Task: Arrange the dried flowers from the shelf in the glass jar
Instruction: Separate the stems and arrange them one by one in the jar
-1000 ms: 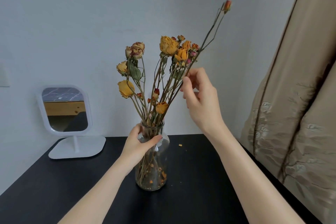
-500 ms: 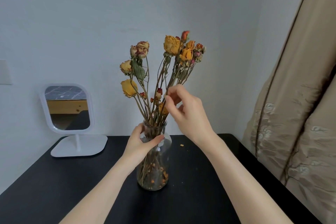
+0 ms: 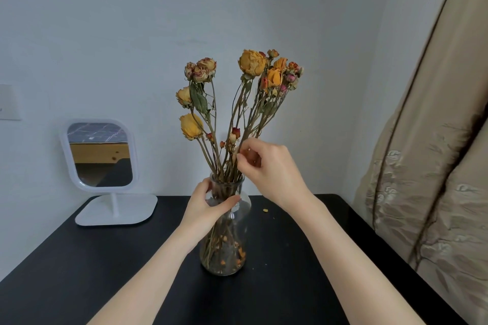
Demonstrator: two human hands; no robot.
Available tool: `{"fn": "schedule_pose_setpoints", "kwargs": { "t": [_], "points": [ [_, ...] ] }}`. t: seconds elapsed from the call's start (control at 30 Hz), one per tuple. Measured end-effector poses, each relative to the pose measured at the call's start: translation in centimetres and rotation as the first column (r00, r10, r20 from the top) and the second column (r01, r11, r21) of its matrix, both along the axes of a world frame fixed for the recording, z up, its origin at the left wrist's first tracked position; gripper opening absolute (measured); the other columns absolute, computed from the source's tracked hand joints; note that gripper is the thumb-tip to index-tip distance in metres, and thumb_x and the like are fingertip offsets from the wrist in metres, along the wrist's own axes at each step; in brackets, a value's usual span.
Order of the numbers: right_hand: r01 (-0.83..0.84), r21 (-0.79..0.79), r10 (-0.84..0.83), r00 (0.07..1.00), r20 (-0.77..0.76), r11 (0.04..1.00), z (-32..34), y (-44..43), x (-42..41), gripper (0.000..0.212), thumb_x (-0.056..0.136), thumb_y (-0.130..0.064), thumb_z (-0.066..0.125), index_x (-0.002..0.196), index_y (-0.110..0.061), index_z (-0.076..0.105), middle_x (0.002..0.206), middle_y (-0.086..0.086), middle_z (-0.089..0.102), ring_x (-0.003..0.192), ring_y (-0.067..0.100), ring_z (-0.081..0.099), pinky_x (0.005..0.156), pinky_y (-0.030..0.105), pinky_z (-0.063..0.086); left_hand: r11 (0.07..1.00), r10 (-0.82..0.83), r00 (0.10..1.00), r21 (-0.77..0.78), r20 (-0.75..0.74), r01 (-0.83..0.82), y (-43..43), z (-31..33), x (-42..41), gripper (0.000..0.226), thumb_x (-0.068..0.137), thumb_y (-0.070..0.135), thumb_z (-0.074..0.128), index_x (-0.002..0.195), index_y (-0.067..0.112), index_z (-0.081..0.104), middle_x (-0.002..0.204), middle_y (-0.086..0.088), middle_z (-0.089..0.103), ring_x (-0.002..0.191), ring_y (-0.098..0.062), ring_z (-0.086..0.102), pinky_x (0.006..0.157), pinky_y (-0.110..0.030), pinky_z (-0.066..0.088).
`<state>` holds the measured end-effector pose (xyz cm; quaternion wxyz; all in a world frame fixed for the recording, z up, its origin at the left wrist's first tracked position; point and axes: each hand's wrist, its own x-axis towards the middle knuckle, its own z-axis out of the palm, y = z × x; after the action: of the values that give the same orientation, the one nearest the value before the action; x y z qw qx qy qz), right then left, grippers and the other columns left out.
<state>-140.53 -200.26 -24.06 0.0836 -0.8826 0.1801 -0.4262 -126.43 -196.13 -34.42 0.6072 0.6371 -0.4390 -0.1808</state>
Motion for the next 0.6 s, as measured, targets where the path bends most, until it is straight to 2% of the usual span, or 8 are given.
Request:
{"fn": "schedule_pose_setpoints", "kwargs": {
  "t": [0.1, 0.2, 0.23, 0.3, 0.37, 0.43, 0.6],
  "points": [
    [0.011, 0.041, -0.01, 1.0, -0.024, 0.999, 0.04, -0.19, -0.1, 0.011, 0.091, -0.026, 0.054, 0.091, -0.017, 0.06, 0.058, -0.015, 0.046, 0.051, 0.005, 0.046, 0.05, 0.013, 0.033, 1.0, 0.004, 1.0, 0.003, 0.002, -0.004, -0.06, 0.05, -0.01, 0.049, 0.071, 0.043, 0.074, 0.11, 0.039, 0.045, 0.104, 0.024, 0.052, 0.104, -0.003, 0.049, 0.09, -0.024, 0.038],
    [-0.029, 0.103, 0.02, 0.996, 0.092, 0.994, 0.56, 0.01, -0.12, 0.019, 0.09, -0.03, 0.057, 0.094, -0.013, 0.064, 0.063, -0.003, 0.059, 0.056, 0.011, 0.056, 0.051, 0.021, 0.046, 1.0, -0.002, 1.0, 0.005, -0.003, 0.002, -0.07, 0.01, 0.02, 0.05, 0.071, 0.043, 0.074, 0.11, 0.041, 0.043, 0.108, 0.021, 0.052, 0.105, -0.004, 0.048, 0.091, -0.026, 0.037],
    [-0.035, 0.109, 0.021, 0.991, 0.131, 0.993, 0.75, 0.06, -0.06, 0.02, 0.089, -0.03, 0.058, 0.092, -0.011, 0.065, 0.065, -0.001, 0.062, 0.059, 0.013, 0.059, 0.054, 0.02, 0.048, 1.0, -0.002, 1.0, 0.004, -0.006, 0.002, -0.05, 0.0, 0.03, 0.049, 0.071, 0.043, 0.074, 0.109, 0.042, 0.042, 0.107, 0.022, 0.051, 0.105, -0.004, 0.047, 0.091, -0.026, 0.037],
    [-0.043, 0.129, 0.021, 0.985, 0.169, 0.991, 0.92, 0.11, 0.12, 0.021, 0.088, -0.031, 0.06, 0.086, -0.011, 0.066, 0.062, -0.007, 0.06, 0.058, 0.008, 0.058, 0.055, 0.011, 0.046, 1.0, -0.004, 1.0, 0.0, -0.007, 0.004, -0.01, 0.04, 0.03, 0.049, 0.071, 0.042, 0.074, 0.107, 0.044, 0.041, 0.103, 0.026, 0.05, 0.103, -0.003, 0.046, 0.091, -0.025, 0.036],
    [-0.036, 0.156, 0.012, 0.988, 0.154, 0.987, 0.87, 0.05, 0.36, 0.021, 0.087, -0.032, 0.06, 0.083, -0.012, 0.067, 0.062, -0.007, 0.06, 0.057, 0.006, 0.057, 0.054, 0.008, 0.044, 1.0, -0.001, 1.0, -0.001, -0.005, 0.001, -0.03, 0.07, 0.0, 0.05, 0.071, 0.042, 0.074, 0.109, 0.042, 0.041, 0.107, 0.023, 0.05, 0.103, -0.002, 0.046, 0.09, -0.024, 0.036],
    [-0.015, 0.192, -0.007, 0.993, 0.117, 0.981, 0.72, -0.2, 0.59, 0.022, 0.087, -0.032, 0.061, 0.08, -0.012, 0.068, 0.064, -0.001, 0.063, 0.059, 0.011, 0.059, 0.055, 0.012, 0.044, 1.0, 0.004, 1.0, -0.003, -0.006, -0.004, -0.04, 0.06, -0.01, 0.052, 0.071, 0.042, 0.074, 0.112, 0.04, 0.042, 0.113, 0.018, 0.051, 0.105, -0.003, 0.046, 0.09, -0.024, 0.037],
    [-0.012, 0.256, 0.002, 0.999, 0.04, 0.967, 0.85, -0.67, 0.76, 0.019, 0.088, -0.031, 0.06, 0.079, -0.016, 0.068, 0.059, -0.008, 0.058, 0.054, 0.007, 0.056, 0.05, 0.011, 0.041, 1.0, 0.0, 1.0, 0.015, -0.006, 0.0, -0.06, -0.04, 0.07, 0.056, 0.071, 0.044, 0.073, 0.118, 0.034, 0.046, 0.117, 0.016, 0.053, 0.108, -0.006, 0.049, 0.09, -0.024, 0.038]
  ]
}}
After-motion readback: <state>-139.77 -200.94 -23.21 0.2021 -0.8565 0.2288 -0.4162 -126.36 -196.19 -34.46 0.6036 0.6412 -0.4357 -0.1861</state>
